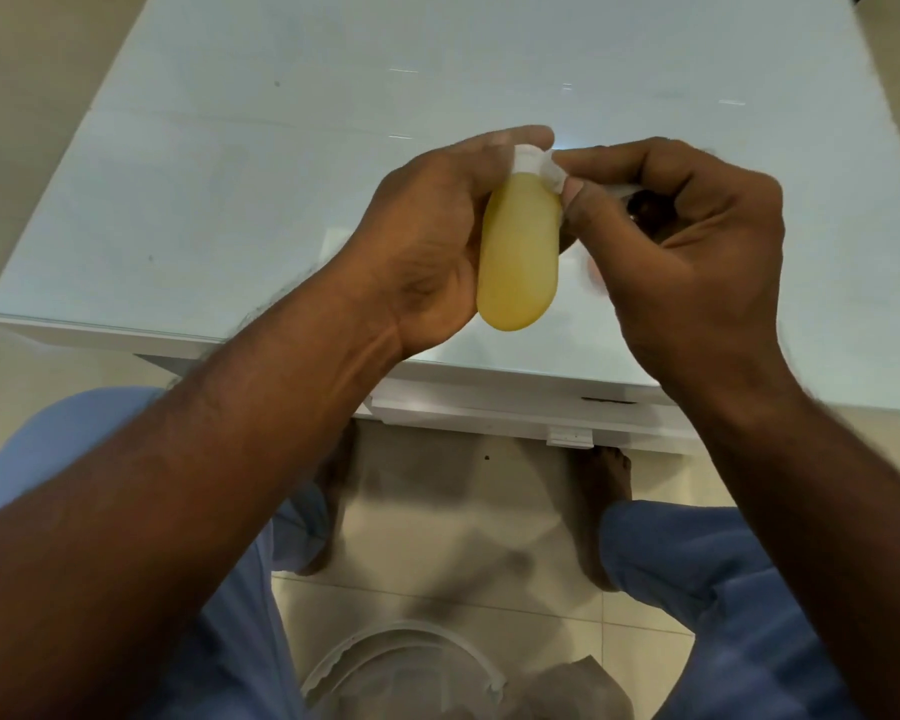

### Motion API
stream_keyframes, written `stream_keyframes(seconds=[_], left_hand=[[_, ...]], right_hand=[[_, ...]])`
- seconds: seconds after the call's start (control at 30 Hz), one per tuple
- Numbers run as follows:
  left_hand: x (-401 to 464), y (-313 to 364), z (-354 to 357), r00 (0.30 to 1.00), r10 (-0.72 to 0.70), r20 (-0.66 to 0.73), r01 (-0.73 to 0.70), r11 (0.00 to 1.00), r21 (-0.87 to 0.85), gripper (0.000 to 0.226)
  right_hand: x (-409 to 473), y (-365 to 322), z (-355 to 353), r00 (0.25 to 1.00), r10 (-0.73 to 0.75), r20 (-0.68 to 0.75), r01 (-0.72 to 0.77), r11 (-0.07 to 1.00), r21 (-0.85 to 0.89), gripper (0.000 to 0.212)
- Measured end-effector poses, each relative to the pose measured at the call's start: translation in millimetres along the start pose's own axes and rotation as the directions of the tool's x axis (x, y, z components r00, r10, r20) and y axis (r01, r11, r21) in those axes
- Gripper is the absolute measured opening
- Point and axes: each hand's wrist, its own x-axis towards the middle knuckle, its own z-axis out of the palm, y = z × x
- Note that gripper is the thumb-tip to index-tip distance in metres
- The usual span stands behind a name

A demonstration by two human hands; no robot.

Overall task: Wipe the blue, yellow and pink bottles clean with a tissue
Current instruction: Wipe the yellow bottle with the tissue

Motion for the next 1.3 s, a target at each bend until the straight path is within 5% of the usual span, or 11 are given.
stream_keyframes(seconds=[0.2, 0.67, 0.8, 0.87, 1.0, 1.3], left_hand=[[3, -3, -1, 0.99, 0.126, -0.057, -0.123, 0.991, 0.059, 0.031], [20, 0, -12, 0.915, 0.215, -0.341, -0.321, 0.9, -0.296, 0.021], [20, 3, -10, 0.895, 0.217, -0.389, -0.36, 0.866, -0.346, 0.027], [19, 1, -8, 0.906, 0.233, -0.353, -0.359, 0.865, -0.35, 0.033], [14, 0, -5, 0.934, 0.303, -0.191, -0.346, 0.902, -0.258, 0.035], [3, 2, -2, 0.955, 0.272, -0.12, -0.281, 0.958, -0.062, 0.025]], right_hand=[[-4, 2, 2, 0.999, -0.024, 0.031, 0.024, 1.0, 0.001, 0.009], [-14, 0, 9, 0.987, -0.026, 0.158, 0.026, 1.0, 0.003, 0.011], [-15, -3, 10, 0.985, -0.026, 0.171, 0.018, 0.999, 0.05, 0.051], [-12, -2, 9, 0.988, -0.072, 0.139, 0.074, 0.997, -0.01, 0.064], [-3, 2, 0, 0.994, -0.099, -0.045, 0.096, 0.993, -0.062, 0.052], [14, 14, -19, 0.954, 0.106, -0.279, -0.066, 0.986, 0.151, 0.038]])
